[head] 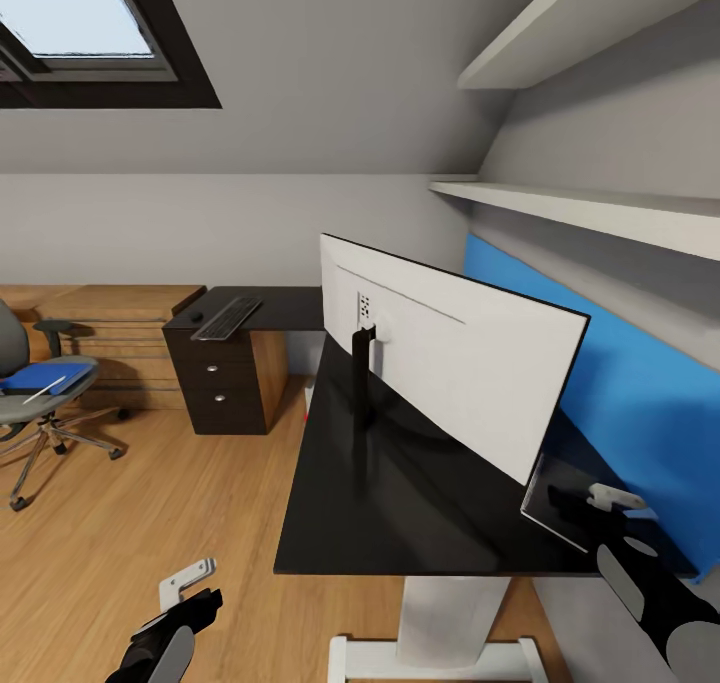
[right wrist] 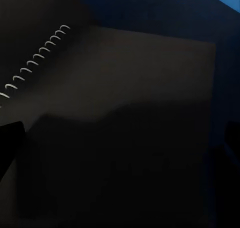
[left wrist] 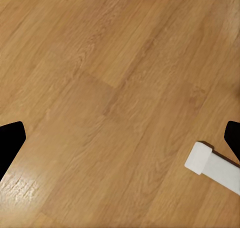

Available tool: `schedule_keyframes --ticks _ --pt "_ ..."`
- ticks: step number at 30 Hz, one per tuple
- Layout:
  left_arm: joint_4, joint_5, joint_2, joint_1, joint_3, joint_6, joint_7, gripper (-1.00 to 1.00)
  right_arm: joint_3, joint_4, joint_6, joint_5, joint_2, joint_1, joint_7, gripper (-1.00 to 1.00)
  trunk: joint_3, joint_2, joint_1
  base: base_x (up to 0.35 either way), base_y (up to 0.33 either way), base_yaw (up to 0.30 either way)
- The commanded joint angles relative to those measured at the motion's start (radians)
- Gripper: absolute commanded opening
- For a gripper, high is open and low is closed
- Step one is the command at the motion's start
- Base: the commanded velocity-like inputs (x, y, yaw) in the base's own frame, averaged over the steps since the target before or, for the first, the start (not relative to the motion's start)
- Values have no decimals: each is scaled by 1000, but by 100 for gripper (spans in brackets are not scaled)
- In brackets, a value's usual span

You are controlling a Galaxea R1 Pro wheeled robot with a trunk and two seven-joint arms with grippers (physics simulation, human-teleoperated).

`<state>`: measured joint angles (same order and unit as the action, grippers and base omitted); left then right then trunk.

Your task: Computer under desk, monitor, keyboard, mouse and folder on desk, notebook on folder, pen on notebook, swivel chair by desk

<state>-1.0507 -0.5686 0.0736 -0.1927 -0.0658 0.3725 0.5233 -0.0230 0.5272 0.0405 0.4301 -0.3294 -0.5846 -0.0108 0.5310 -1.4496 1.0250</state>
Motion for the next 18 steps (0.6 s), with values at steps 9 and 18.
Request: schedule_keyframes --ticks 9,18 --pt "-2 -8 1 -1 -4 2 9 100 -5 -21 3 12 0 0 -2 100 1 0 0 -130 50 0" --pt "-2 -8 2 -1 -3 2 9 100 -5 -21 2 12 0 0 -1 100 1 0 0 -65 19 0"
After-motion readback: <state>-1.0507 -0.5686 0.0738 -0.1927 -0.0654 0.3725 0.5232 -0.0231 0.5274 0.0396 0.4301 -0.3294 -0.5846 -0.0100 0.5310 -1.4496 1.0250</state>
